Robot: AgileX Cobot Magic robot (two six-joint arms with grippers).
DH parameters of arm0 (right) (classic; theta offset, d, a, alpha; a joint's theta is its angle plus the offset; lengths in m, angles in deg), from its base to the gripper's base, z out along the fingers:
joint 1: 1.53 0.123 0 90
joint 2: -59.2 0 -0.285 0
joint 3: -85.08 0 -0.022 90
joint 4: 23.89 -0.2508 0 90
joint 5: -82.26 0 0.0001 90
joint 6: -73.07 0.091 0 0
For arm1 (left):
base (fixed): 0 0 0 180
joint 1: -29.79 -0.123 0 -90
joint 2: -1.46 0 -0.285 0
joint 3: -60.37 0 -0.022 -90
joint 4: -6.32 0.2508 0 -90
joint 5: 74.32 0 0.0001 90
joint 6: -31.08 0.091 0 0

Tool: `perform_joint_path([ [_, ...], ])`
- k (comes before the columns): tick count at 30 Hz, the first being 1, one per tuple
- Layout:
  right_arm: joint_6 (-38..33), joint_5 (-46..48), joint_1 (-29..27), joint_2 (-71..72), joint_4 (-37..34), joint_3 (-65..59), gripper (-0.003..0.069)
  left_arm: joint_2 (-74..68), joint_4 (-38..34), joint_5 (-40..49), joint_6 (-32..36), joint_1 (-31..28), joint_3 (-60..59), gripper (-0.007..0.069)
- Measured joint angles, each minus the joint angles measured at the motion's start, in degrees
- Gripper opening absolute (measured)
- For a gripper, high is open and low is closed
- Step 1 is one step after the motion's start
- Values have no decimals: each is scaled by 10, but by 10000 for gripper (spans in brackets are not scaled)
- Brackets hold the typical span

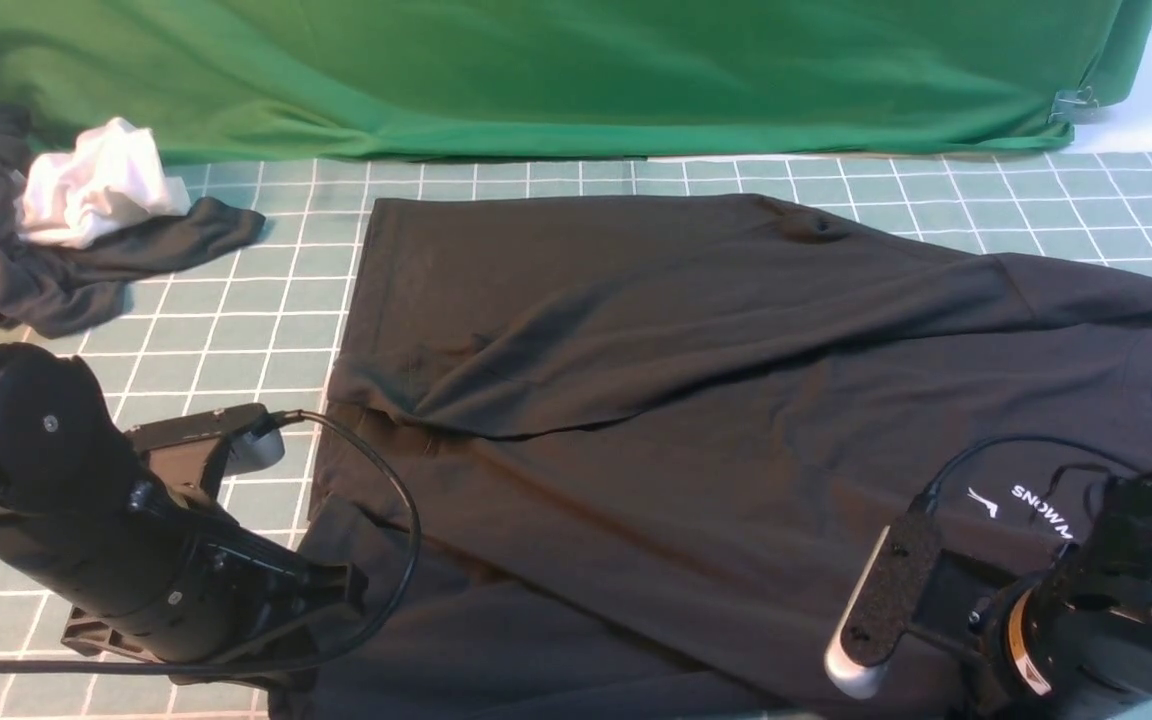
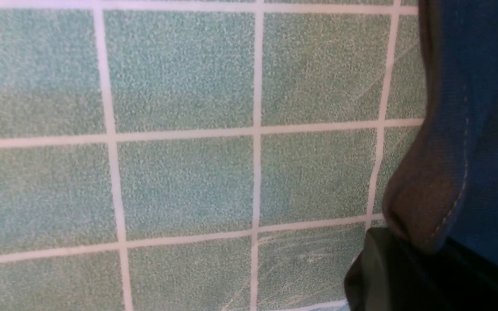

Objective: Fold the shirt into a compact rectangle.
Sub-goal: 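Grasp the near edge of the shirt at its hem and shoulder corners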

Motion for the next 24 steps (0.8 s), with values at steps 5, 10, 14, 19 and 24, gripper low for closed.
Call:
perform_joint_path([
  [5, -3, 14, 0, -1, 10, 30, 453, 0, 0, 0, 0, 0, 0, 13],
  [10, -9, 8, 0, -20, 8, 30, 452, 0, 0, 1, 0, 0, 0, 13],
  [14, -11, 3, 0, -33, 7, 31, 449, 0, 0, 1, 0, 0, 0, 13],
  [19, -23, -14, 0, -38, 7, 32, 279, 0, 0, 2, 1, 0, 0, 13],
  [24, -27, 13, 0, -36, 6, 45, 62, 8, 3, 33, 20, 0, 20, 13],
])
